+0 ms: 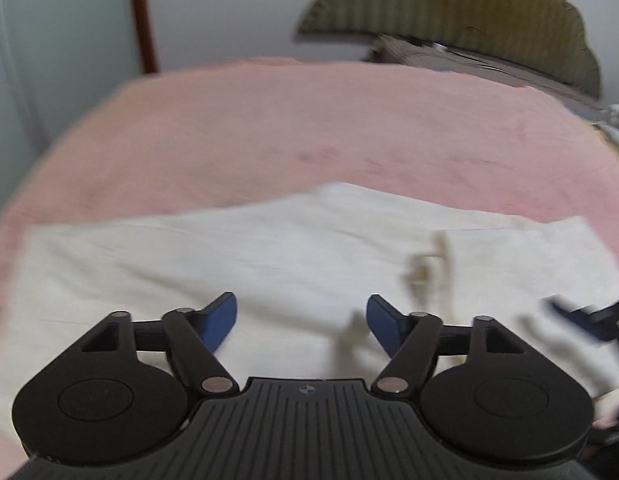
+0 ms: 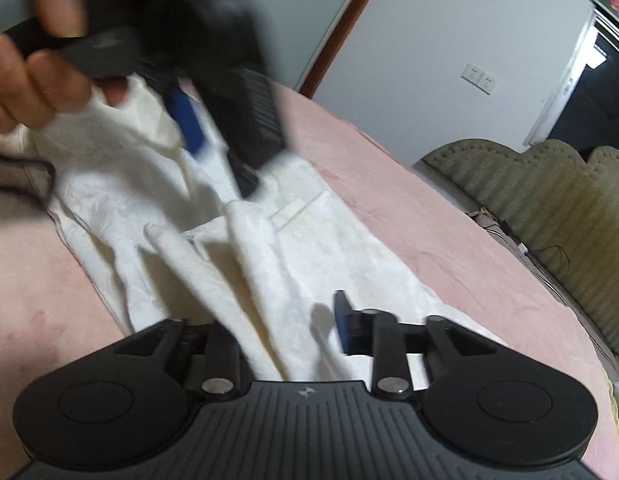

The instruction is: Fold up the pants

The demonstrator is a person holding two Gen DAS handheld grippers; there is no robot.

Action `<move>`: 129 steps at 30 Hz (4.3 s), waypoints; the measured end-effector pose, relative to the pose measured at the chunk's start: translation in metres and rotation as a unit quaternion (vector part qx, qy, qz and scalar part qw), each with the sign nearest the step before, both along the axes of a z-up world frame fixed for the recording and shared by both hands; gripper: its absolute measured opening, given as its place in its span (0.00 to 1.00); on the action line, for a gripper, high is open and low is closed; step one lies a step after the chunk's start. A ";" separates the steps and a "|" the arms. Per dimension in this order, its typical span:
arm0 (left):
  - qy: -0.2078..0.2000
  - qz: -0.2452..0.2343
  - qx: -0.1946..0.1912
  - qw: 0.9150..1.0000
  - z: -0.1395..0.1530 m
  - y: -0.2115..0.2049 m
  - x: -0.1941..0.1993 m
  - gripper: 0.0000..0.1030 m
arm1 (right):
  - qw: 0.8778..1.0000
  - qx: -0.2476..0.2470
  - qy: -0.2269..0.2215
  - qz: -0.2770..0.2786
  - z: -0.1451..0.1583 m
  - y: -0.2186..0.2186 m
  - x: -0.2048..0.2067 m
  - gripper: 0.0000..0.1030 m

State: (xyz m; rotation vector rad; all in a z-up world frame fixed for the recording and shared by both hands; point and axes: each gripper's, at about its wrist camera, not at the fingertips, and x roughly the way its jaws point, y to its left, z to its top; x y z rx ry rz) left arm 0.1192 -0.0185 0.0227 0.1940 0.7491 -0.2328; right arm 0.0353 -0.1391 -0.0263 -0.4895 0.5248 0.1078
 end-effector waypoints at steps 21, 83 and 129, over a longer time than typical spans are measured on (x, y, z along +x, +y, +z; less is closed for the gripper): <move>0.003 -0.124 -0.092 0.988 0.009 -0.005 -0.043 0.84 | 0.997 -0.037 -0.043 0.050 -0.017 0.032 -0.029 0.16; -0.074 -0.061 0.031 0.995 -0.059 -0.121 -0.082 0.92 | 0.952 0.224 0.069 -0.199 -0.002 -0.146 0.021 0.35; -0.093 0.035 -0.024 0.995 -0.045 -0.048 -0.100 1.00 | 0.945 0.174 -0.022 -0.276 -0.008 -0.127 -0.076 1.00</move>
